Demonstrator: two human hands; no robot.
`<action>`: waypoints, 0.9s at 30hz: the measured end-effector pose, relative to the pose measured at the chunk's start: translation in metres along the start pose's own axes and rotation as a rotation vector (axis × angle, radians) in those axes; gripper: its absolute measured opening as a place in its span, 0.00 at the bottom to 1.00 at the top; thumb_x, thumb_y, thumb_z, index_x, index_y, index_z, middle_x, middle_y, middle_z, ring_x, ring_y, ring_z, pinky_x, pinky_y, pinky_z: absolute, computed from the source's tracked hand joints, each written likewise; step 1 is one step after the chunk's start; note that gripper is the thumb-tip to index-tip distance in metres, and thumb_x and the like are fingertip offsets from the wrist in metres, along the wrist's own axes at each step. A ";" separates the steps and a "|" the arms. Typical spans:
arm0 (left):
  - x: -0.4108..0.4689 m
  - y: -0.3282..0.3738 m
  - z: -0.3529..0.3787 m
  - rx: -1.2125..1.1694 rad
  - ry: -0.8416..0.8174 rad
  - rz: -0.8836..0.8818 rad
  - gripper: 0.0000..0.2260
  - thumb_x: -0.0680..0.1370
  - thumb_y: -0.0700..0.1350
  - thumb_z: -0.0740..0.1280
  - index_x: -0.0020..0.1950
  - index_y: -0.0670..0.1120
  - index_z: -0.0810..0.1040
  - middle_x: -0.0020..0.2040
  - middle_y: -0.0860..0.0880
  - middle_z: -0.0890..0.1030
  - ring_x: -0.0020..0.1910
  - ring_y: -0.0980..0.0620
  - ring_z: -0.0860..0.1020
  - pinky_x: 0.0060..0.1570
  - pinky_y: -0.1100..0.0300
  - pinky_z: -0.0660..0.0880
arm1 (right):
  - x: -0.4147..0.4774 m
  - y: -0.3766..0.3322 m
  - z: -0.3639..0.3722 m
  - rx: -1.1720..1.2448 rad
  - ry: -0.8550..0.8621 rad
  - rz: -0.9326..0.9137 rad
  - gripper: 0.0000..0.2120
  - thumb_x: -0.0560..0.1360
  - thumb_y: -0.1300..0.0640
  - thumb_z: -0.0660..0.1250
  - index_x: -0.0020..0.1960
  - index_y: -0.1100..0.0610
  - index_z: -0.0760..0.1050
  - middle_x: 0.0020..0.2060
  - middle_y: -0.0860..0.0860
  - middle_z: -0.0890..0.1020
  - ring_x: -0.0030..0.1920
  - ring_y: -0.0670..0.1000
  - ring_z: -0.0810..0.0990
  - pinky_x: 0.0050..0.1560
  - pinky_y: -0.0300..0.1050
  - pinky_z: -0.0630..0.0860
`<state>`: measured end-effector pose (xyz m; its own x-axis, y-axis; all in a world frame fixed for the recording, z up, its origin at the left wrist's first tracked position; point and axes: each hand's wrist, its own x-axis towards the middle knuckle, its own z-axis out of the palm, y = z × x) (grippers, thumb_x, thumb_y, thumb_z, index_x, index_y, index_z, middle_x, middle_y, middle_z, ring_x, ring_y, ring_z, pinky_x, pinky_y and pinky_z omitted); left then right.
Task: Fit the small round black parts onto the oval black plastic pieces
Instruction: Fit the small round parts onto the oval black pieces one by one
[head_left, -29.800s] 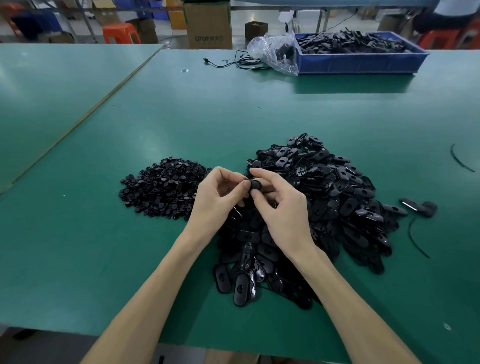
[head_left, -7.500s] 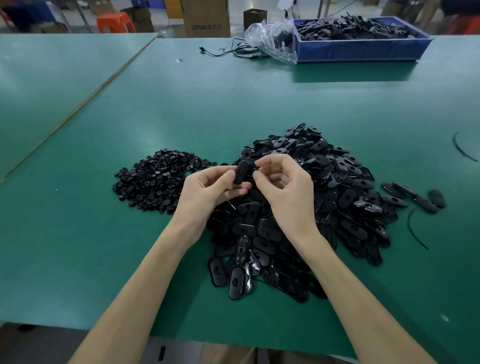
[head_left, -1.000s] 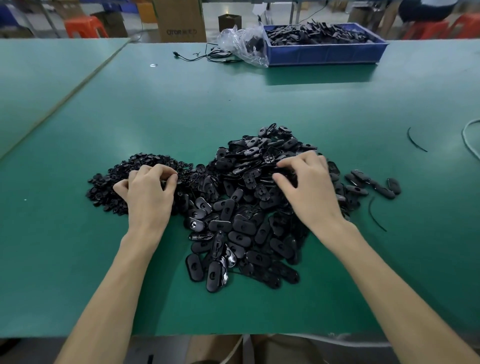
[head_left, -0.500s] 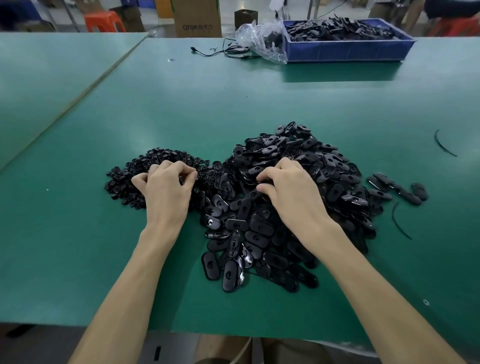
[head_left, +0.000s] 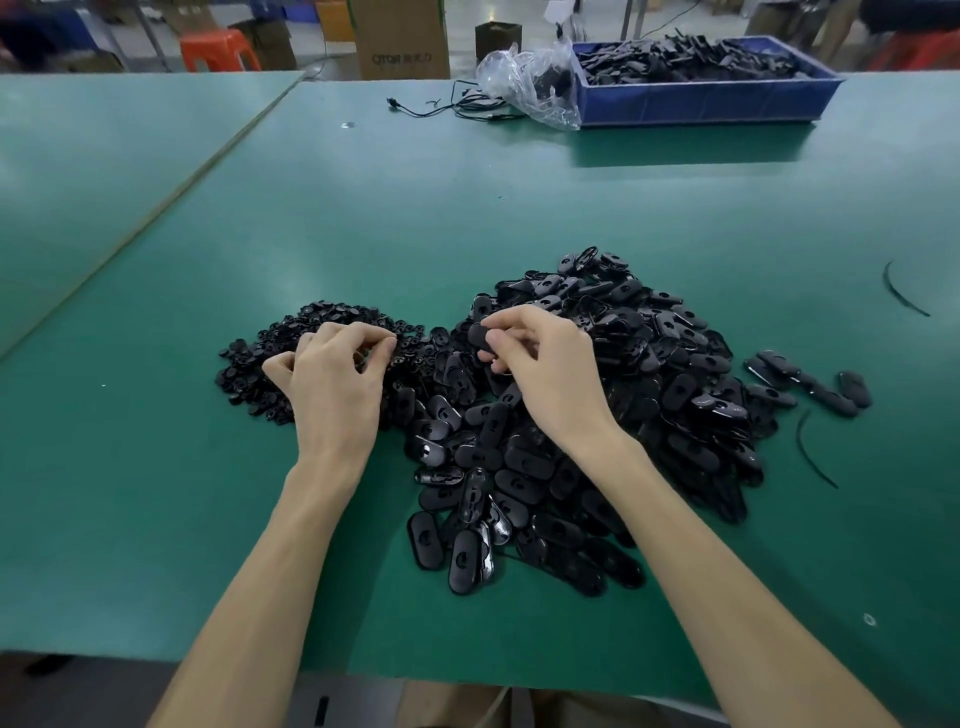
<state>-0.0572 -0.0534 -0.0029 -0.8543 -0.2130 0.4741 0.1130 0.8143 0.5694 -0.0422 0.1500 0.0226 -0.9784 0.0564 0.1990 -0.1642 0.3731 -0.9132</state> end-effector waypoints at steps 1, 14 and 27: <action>0.000 0.001 0.000 -0.079 -0.006 -0.011 0.03 0.82 0.51 0.70 0.50 0.54 0.84 0.47 0.57 0.80 0.47 0.56 0.76 0.56 0.54 0.61 | -0.001 0.002 0.003 0.012 -0.005 -0.001 0.07 0.83 0.63 0.68 0.59 0.58 0.82 0.43 0.48 0.87 0.41 0.40 0.86 0.48 0.31 0.79; -0.011 0.030 0.007 -0.874 -0.425 -0.110 0.03 0.80 0.37 0.70 0.52 0.38 0.83 0.57 0.47 0.86 0.47 0.53 0.84 0.49 0.61 0.80 | -0.014 0.012 0.008 0.160 -0.068 -0.065 0.11 0.80 0.65 0.70 0.59 0.53 0.81 0.40 0.48 0.87 0.43 0.47 0.87 0.49 0.40 0.81; -0.011 0.026 0.009 -0.931 -0.412 -0.128 0.07 0.77 0.40 0.75 0.53 0.39 0.86 0.47 0.43 0.88 0.42 0.49 0.84 0.48 0.59 0.81 | -0.019 0.012 0.011 0.182 -0.044 -0.090 0.02 0.82 0.61 0.70 0.54 0.56 0.79 0.40 0.45 0.88 0.42 0.42 0.87 0.46 0.30 0.77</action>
<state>-0.0489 -0.0254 0.0005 -0.9756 0.0764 0.2058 0.2077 0.0189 0.9780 -0.0268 0.1432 0.0034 -0.9627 -0.0119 0.2704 -0.2672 0.2006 -0.9425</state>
